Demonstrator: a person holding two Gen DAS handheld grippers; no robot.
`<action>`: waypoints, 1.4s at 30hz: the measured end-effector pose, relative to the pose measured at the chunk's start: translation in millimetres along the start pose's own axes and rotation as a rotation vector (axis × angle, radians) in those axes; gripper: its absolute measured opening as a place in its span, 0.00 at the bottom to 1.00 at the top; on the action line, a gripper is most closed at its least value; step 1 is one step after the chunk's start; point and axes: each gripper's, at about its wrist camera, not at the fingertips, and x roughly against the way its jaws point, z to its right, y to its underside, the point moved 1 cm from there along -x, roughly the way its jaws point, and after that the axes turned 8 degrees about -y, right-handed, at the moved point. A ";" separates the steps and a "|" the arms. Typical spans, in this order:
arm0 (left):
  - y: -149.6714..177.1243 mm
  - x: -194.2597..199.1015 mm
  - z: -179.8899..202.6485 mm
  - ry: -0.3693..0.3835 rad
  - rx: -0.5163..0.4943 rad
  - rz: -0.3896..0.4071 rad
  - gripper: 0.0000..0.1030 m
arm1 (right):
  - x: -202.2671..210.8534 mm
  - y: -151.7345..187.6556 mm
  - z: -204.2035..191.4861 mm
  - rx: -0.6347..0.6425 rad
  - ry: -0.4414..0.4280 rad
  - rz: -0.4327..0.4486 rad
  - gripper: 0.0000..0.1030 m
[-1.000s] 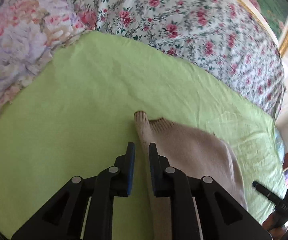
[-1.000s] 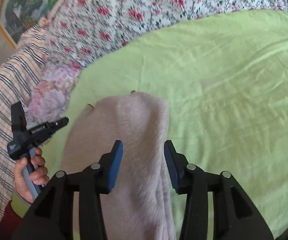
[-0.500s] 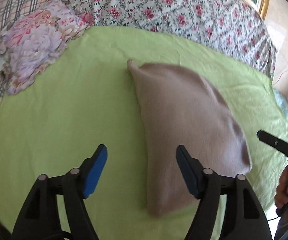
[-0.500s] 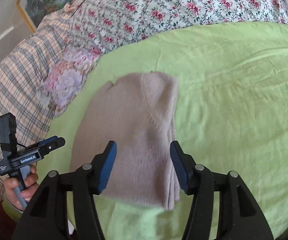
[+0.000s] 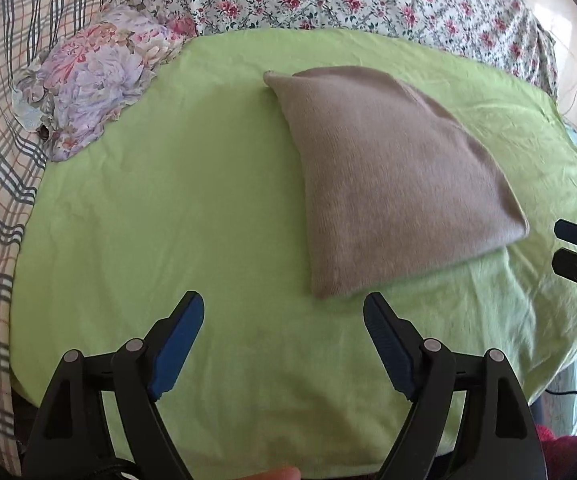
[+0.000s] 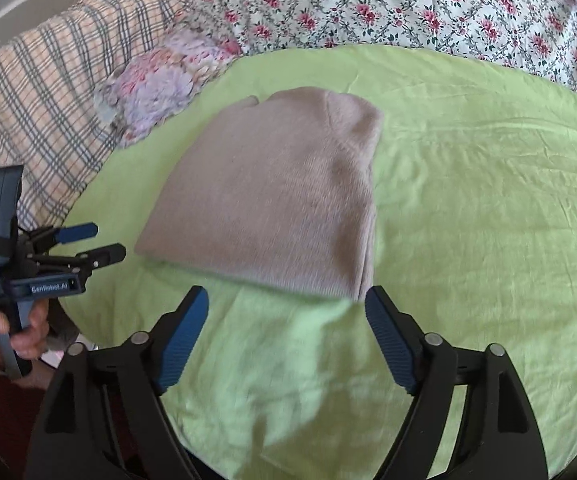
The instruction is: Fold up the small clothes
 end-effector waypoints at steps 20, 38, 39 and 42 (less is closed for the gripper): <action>-29.8 2.8 12.2 -0.044 -0.040 0.035 0.82 | -28.5 -24.7 -4.7 0.041 -0.004 -0.003 0.84; -50.9 -10.6 20.1 -0.076 -0.090 0.018 0.82 | -43.8 -52.9 1.1 0.062 -0.009 -0.036 0.85; -53.4 -11.2 20.3 -0.074 -0.093 0.015 0.82 | -45.1 -55.6 0.9 0.068 -0.006 -0.042 0.85; -60.2 -12.4 21.4 -0.076 -0.101 0.019 0.82 | -48.8 -61.2 1.4 0.076 0.009 -0.059 0.85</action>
